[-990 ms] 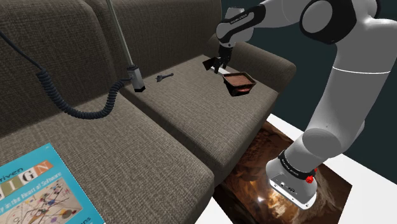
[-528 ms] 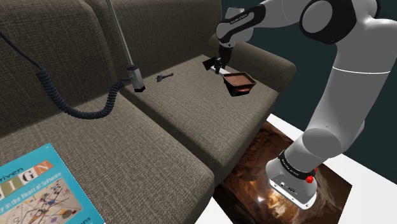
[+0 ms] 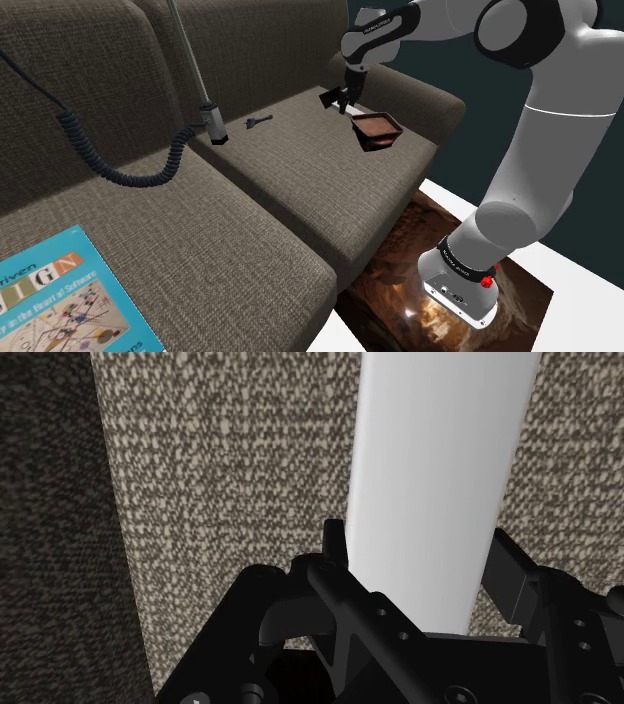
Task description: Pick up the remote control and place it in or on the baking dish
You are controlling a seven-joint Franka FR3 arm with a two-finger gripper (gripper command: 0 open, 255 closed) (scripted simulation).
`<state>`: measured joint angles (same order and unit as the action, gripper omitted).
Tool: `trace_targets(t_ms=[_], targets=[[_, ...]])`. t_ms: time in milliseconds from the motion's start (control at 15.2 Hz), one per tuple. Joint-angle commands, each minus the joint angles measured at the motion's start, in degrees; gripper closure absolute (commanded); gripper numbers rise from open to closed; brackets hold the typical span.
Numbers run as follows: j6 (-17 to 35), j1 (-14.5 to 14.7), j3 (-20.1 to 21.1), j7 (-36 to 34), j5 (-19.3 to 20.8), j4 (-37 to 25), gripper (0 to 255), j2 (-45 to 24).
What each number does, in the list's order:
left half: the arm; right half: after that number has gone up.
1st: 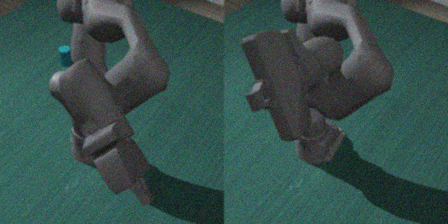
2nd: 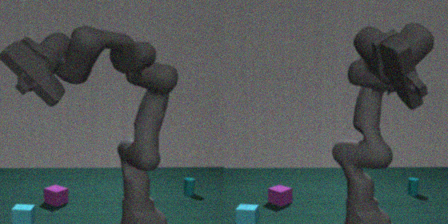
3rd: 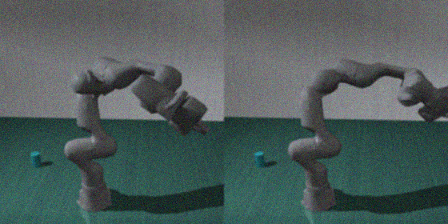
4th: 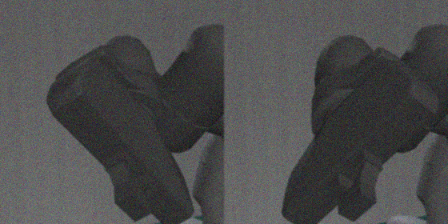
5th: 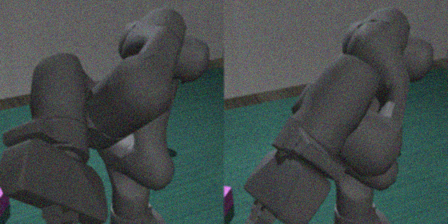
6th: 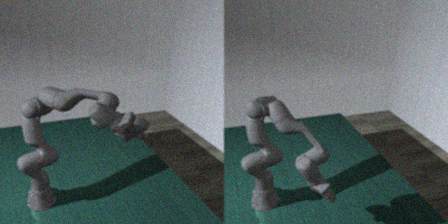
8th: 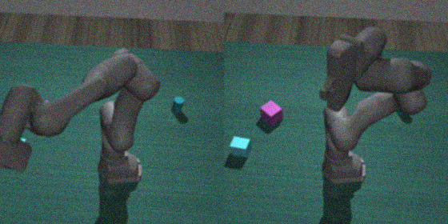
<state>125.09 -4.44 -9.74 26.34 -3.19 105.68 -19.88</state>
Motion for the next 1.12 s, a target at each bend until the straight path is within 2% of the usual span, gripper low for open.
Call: trace_targets(t_ms=[0,1056], targets=[[-1.3,0.1,0.0,-0.1,0.1,-0.8,255,0.6],[-12.2,0.3,-0.4,-0.7,1.1,-7.3,255,5.0]])
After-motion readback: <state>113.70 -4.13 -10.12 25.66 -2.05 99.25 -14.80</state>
